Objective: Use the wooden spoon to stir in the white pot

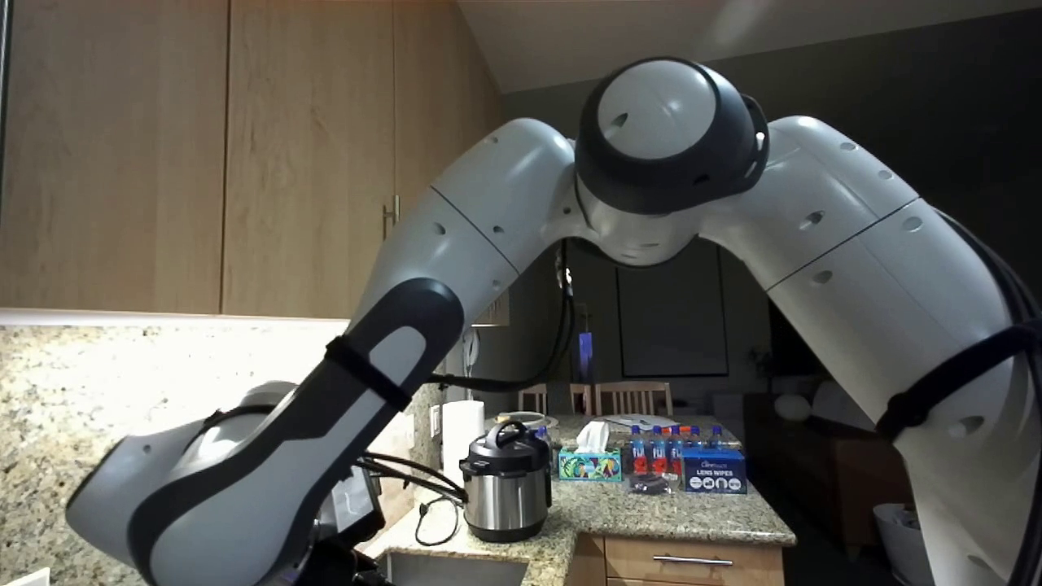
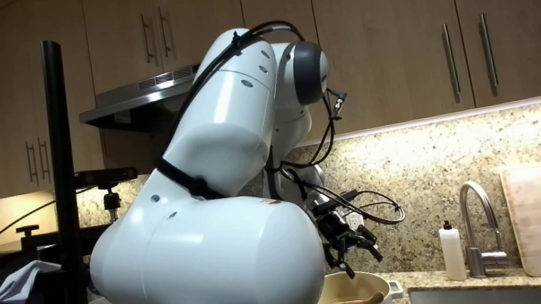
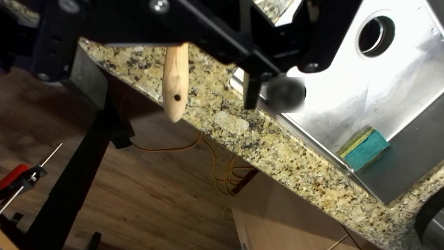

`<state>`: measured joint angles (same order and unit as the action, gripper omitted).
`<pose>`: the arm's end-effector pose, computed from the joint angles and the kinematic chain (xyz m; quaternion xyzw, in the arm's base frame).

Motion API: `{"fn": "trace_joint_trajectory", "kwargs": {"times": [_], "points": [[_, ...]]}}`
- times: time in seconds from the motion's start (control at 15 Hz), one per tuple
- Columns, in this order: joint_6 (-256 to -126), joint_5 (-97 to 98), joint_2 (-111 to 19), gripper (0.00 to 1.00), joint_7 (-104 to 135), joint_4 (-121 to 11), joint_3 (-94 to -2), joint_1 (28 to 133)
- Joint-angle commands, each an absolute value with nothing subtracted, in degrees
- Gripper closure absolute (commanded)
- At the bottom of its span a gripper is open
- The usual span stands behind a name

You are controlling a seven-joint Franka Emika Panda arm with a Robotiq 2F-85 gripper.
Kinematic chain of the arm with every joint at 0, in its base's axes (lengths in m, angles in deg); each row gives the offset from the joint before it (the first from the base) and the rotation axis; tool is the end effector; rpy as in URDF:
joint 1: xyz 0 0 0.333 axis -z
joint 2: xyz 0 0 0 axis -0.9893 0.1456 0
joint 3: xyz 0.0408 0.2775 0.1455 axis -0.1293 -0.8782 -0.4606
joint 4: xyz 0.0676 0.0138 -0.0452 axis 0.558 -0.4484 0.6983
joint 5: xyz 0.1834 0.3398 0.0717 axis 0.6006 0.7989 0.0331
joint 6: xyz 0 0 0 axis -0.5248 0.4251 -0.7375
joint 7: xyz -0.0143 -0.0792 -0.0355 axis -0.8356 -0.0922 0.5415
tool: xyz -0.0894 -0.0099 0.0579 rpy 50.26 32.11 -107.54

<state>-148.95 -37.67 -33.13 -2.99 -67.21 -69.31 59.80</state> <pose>0.4915 0.3040 0.2418 0.7470 0.5294 -0.2512 0.3141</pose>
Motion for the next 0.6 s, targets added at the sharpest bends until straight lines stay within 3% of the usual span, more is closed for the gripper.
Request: {"fn": "trace_joint_trajectory", "kwargs": {"times": [0.0,0.53], "points": [[-155.5,-36.0,-38.9,0.0,-2.1,-72.1,-70.3,61.0],[-181.9,-22.5,-49.2,0.0,-3.3,-85.5,-69.5,66.8]]}}
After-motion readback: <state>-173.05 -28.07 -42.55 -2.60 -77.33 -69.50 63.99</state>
